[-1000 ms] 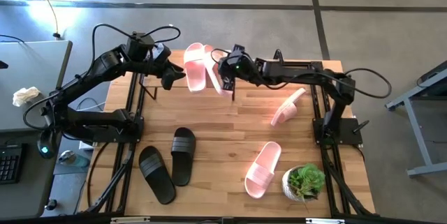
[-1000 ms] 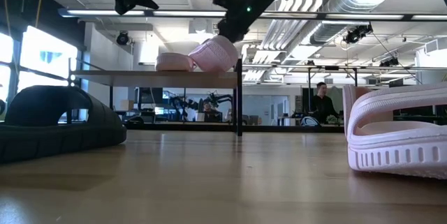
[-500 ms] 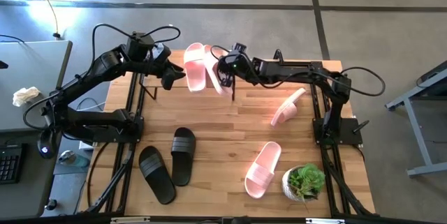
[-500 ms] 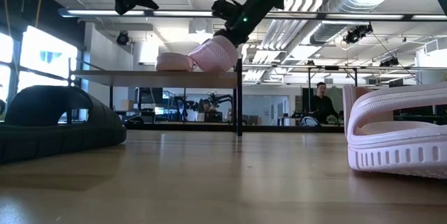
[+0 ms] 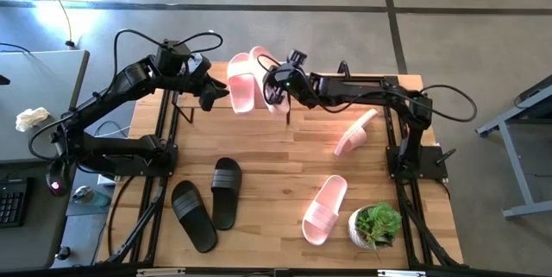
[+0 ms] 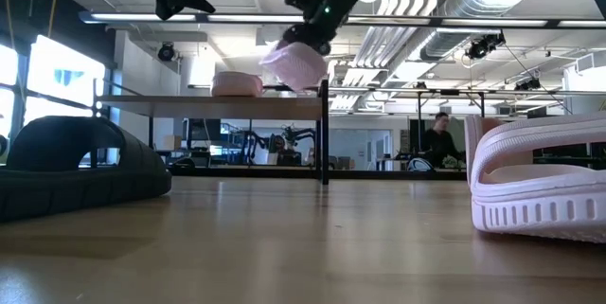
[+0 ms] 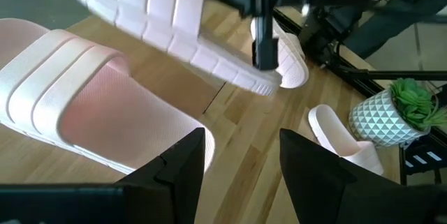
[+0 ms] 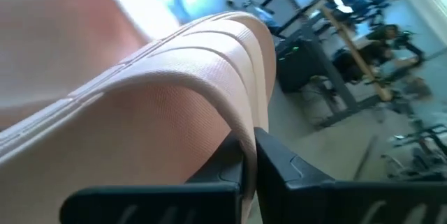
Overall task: Pick and place slides into the shelf
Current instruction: Put the pink slide on the shelf
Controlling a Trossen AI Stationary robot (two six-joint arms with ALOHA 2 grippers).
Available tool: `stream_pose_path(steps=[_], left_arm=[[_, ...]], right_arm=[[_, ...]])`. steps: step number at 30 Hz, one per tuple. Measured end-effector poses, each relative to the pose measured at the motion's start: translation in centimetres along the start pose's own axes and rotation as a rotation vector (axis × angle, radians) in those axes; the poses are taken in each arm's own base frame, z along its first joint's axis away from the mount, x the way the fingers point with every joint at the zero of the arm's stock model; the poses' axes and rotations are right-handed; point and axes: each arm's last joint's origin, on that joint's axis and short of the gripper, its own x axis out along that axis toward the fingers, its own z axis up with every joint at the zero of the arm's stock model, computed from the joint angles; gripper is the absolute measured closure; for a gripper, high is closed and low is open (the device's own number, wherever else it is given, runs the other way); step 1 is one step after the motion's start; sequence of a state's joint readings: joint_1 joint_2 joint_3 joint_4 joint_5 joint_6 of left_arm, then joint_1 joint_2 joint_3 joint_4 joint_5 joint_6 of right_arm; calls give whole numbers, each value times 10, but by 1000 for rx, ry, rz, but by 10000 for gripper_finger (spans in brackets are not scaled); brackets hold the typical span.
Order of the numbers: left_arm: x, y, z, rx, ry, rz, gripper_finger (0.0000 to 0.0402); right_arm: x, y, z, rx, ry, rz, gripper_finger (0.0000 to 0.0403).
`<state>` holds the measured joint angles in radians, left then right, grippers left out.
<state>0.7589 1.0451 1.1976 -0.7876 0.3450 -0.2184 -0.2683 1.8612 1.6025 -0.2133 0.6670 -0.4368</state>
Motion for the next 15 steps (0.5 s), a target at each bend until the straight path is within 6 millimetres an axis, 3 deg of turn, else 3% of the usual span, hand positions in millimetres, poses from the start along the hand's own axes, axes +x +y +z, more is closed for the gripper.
stream_pose_path(steps=[6, 15], left_arm=[[0, 0, 0, 0, 0, 0, 234], [0, 0, 0, 0, 0, 0, 234]], right_arm=[[-14, -21, 21, 34, 19, -80, 402], [-22, -31, 26, 138, 82, -119, 402]])
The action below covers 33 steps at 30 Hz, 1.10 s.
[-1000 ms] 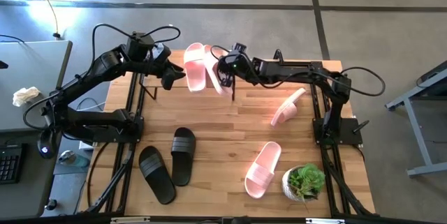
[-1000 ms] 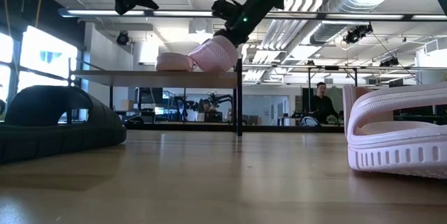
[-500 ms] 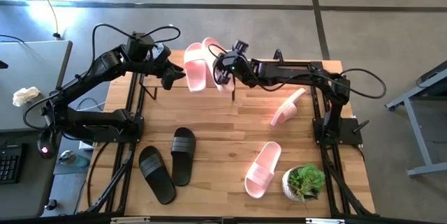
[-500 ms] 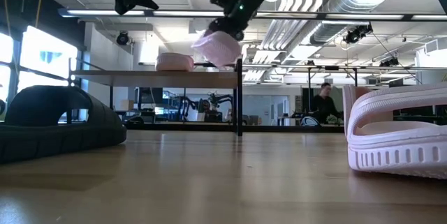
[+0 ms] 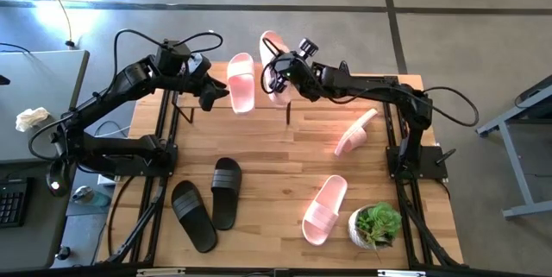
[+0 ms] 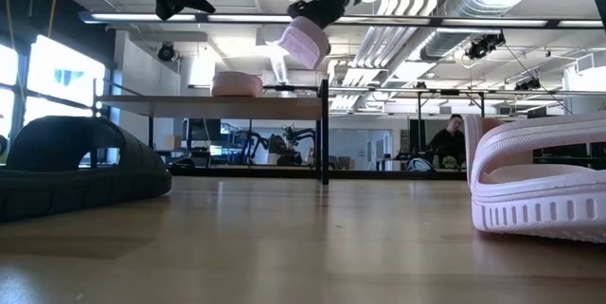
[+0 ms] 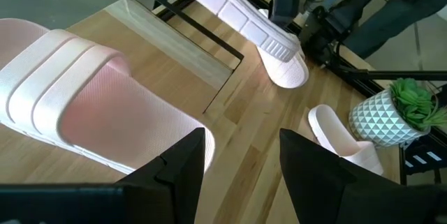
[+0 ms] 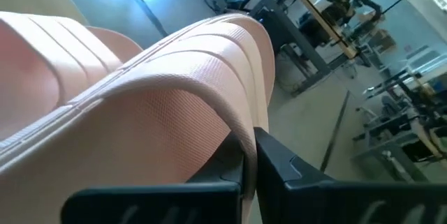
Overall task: Pick and place slides into the shelf
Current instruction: Put the pink slide on the shelf
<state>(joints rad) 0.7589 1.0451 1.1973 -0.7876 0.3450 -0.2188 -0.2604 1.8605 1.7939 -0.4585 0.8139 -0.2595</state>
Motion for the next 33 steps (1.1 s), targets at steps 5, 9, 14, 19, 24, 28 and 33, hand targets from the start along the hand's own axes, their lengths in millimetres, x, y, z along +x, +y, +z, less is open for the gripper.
stream_pose_path(steps=[5, 9, 14, 19, 24, 28, 33], left_arm=[[0, 0, 0, 0, 0, 0, 234], [0, 0, 0, -13, 0, 0, 234], [0, 0, 0, -27, 0, -1, 234], [0, 0, 0, -47, 0, -1, 234], [0, 0, 0, -48, 0, -1, 234], [0, 0, 0, -48, 0, -1, 234], [0, 0, 0, -48, 0, -1, 234]], right_arm=[[4, 11, 0, 36, -6, 29, 402], [17, 28, -8, 22, 23, 77, 403], [28, 40, -17, -25, 70, 53, 403], [31, 36, -19, -7, 84, 43, 403], [35, 34, -25, 20, 130, 105, 403], [38, 30, -27, 46, 145, 96, 403], [39, 30, -28, 50, 148, 106, 403]])
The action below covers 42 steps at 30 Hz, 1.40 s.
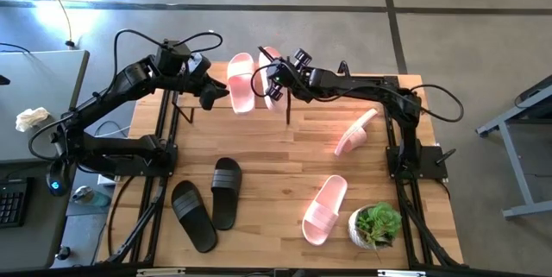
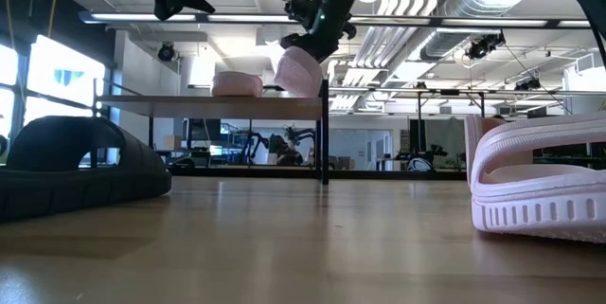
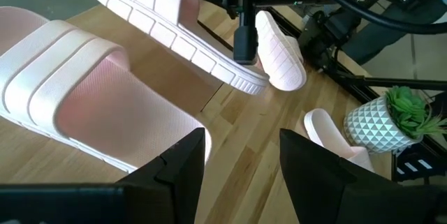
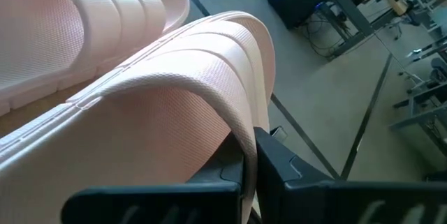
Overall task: Pick and place slides into the shelf
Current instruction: Put the pink slide on the shelf
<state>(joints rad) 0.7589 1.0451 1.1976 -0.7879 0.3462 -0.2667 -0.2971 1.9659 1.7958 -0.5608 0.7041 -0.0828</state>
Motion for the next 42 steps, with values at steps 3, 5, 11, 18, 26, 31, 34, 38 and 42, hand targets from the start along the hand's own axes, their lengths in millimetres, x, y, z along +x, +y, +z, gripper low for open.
stream_pose_path(steps=[3, 5, 11, 18, 26, 31, 34, 38, 42], left_arm=[[0, 0, 0, 0, 0, 0, 234], [0, 0, 0, 0, 0, 0, 234], [0, 0, 0, 0, 0, 0, 234], [0, 0, 0, -2, 0, 0, 234], [0, 0, 0, -3, 3, 1, 234], [2, 2, -2, 14, 25, 33, 234], [6, 5, -3, 40, 47, 63, 234], [14, 8, -2, 94, 75, 76, 234], [27, 12, 0, 126, 104, 97, 234]], right_arm=[[0, 0, 0, 0, 0, 0, 403], [0, 0, 0, 5, 0, 3, 403], [0, 1, 0, 38, 1, 41, 403], [5, -3, -1, 39, 2, 90, 403], [8, -7, -1, 48, 5, 89, 399], [9, -9, 0, 59, 0, 82, 349], [10, -10, 0, 89, -5, 76, 311], [11, -12, 1, 98, -10, 71, 275], [11, -13, 1, 97, -9, 74, 256]])
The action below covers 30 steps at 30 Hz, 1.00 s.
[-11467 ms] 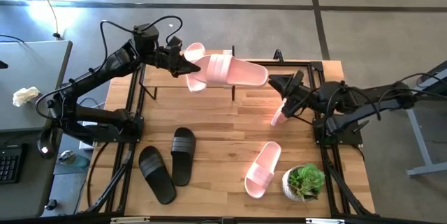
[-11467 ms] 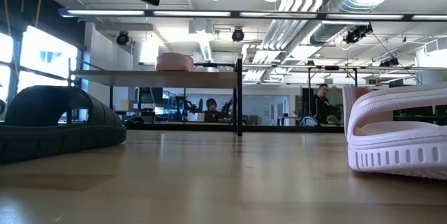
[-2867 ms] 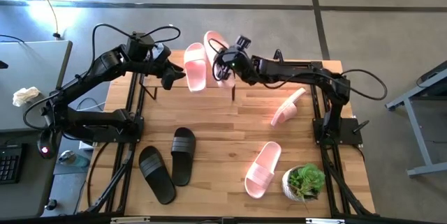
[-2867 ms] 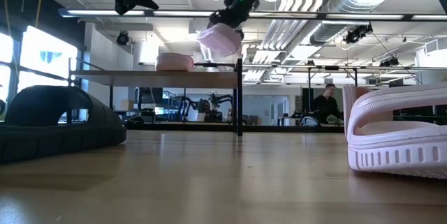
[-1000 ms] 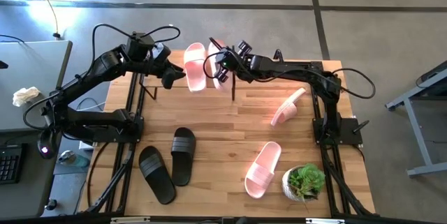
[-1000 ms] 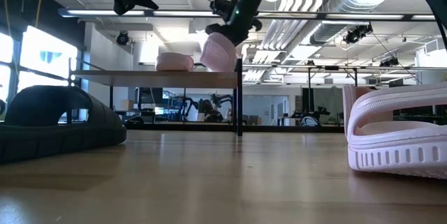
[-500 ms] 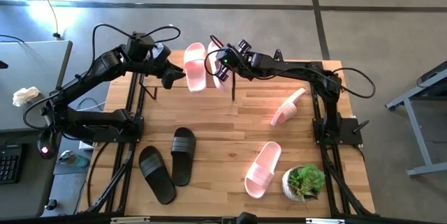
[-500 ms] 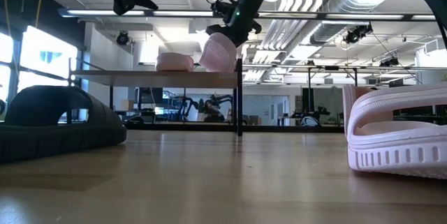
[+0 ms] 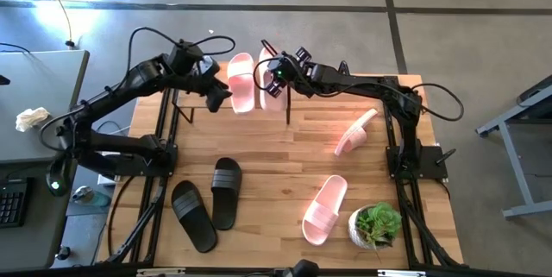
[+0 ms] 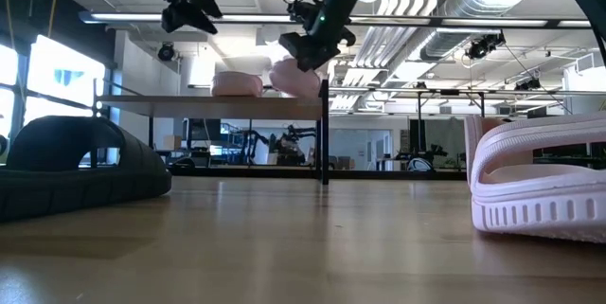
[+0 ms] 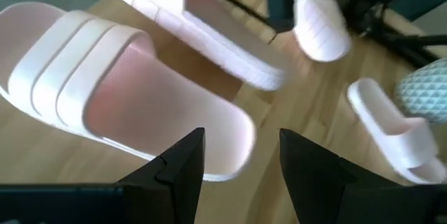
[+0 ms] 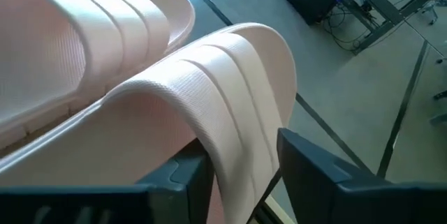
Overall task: Pick and place slides into the shelf
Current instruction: Put the pink slide on the shelf, then adjust the slides on the shelf
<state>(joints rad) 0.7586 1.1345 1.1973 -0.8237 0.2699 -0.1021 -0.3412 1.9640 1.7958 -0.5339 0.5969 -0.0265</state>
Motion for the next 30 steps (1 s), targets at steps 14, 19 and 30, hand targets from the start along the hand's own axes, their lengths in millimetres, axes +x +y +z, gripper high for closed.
stream_pose_path(steps=[14, 19, 30], left_arm=[[49, 17, 4, 64, 133, 133, 234], [49, 21, 6, 121, 113, 256, 234], [50, 21, 11, 317, 92, 280, 234]], right_arm=[[1, 0, -3, -114, 25, 29, 251], [1, 1, -6, -172, 46, 134, 251], [-12, 1, -2, -301, 41, 175, 251]])
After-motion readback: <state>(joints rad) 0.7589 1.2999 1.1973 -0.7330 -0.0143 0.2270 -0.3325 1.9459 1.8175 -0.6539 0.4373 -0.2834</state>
